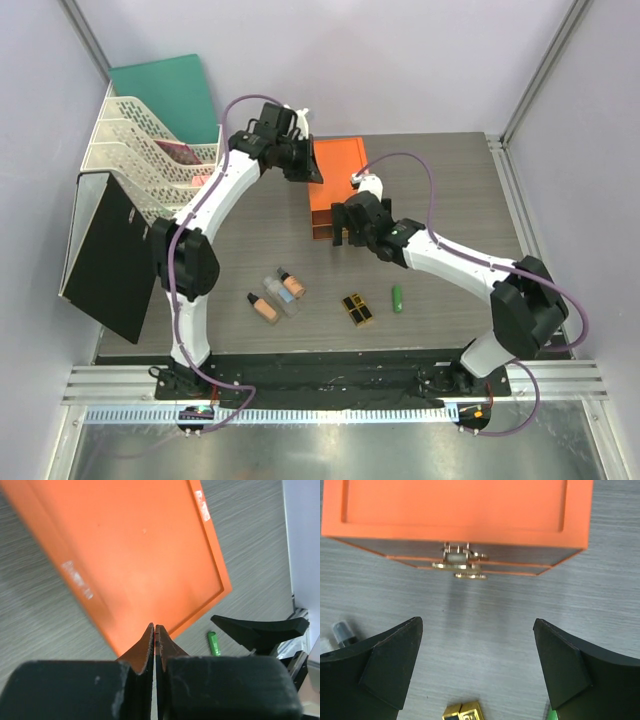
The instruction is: Organize the makeup
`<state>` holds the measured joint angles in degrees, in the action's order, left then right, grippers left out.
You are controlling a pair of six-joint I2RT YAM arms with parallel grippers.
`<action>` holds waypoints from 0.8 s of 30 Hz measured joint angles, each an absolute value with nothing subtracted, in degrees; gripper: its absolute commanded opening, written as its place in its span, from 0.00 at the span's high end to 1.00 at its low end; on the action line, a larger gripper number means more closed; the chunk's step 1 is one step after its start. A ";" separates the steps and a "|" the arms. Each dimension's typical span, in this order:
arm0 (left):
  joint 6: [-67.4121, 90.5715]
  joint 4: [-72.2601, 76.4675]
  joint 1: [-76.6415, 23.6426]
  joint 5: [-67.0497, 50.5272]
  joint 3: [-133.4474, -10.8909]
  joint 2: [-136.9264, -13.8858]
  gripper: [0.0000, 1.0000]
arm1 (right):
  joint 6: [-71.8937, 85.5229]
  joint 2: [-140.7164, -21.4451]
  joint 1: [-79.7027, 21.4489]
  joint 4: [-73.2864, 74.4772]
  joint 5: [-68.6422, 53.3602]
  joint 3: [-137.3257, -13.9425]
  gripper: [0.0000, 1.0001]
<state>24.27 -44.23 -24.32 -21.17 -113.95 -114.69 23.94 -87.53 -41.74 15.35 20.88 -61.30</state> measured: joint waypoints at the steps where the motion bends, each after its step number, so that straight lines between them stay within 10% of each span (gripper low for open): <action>1: 24.62 -44.21 -24.47 -21.80 -114.89 -115.70 1.00 | 23.92 -88.07 -41.74 15.16 21.28 -61.67 0.02; 19: 26.52 -47.79 -24.36 -27.31 -118.87 -123.81 1.00 | 21.26 -96.90 -41.71 10.17 23.07 -68.36 0.35; 24: 26.33 -48.23 -24.36 -27.86 -118.87 -123.81 1.00 | 21.08 -99.24 -41.54 10.00 24.45 -69.82 0.76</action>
<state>26.33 -48.23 -24.36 -27.86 -118.87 -123.81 21.08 -99.24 -41.54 10.00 24.45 -69.82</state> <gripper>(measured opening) 0.002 0.498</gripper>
